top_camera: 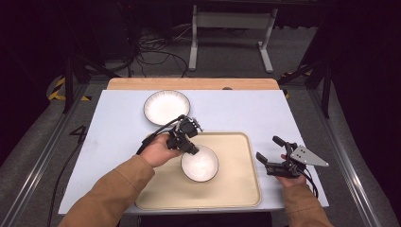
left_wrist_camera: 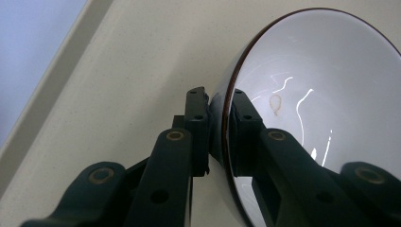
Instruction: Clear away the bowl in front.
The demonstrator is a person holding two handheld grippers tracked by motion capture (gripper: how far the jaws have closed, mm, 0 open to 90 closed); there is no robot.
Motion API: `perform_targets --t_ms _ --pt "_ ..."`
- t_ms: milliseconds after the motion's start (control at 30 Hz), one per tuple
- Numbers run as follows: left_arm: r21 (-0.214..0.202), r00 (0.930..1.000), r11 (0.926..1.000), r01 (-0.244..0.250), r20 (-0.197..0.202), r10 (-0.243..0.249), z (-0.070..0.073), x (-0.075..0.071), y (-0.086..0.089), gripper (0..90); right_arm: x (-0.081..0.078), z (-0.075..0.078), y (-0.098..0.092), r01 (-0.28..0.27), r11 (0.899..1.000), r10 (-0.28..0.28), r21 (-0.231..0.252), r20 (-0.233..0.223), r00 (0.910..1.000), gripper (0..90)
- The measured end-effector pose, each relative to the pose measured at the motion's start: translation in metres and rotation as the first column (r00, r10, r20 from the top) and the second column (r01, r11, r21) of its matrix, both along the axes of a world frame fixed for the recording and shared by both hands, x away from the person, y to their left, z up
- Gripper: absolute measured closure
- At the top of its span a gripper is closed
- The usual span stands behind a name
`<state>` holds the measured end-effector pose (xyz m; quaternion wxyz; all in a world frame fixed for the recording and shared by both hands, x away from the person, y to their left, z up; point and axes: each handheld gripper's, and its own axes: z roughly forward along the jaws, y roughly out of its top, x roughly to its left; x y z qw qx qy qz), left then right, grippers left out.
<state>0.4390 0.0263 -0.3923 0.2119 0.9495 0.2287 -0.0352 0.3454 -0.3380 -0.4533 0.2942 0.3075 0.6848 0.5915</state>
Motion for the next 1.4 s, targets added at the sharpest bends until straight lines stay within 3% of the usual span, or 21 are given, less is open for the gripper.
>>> perform_targets --t_ms 400,533,600,833,1033,1400 --pt "0.016 0.9996 0.9996 -0.024 -0.018 0.024 -0.006 0.004 0.002 79.0 0.000 0.000 0.000 -0.001 1.000 0.001 -0.003 -0.001 1.0000 7.8" --pt "-0.028 0.9982 0.9990 -0.034 -0.049 0.033 -0.004 0.006 0.005 74.8 0.000 0.000 0.000 -0.001 1.000 0.001 -0.003 -0.001 1.0000 7.9" --pt "-0.040 0.9982 0.9986 -0.034 -0.050 0.032 -0.003 0.006 0.005 68.2 0.000 0.000 0.000 -0.001 1.000 0.001 -0.003 -0.001 1.0000 7.8" --pt "-0.031 0.9991 0.9988 -0.039 0.013 0.040 0.005 -0.001 0.002 51.9 0.000 0.000 0.000 0.000 1.000 0.000 -0.006 -0.003 1.0000 7.9" --pt "-0.064 0.9983 0.9967 -0.050 0.027 0.052 0.010 -0.002 0.004 42.4 0.000 0.000 0.000 -0.002 1.000 0.002 -0.007 -0.001 1.0000 7.8" --pt "-0.158 0.9926 0.9864 -0.045 0.104 0.062 0.029 -0.014 0.012 40.2 0.000 0.000 0.000 -0.001 1.000 0.001 -0.002 -0.003 1.0000 7.8"
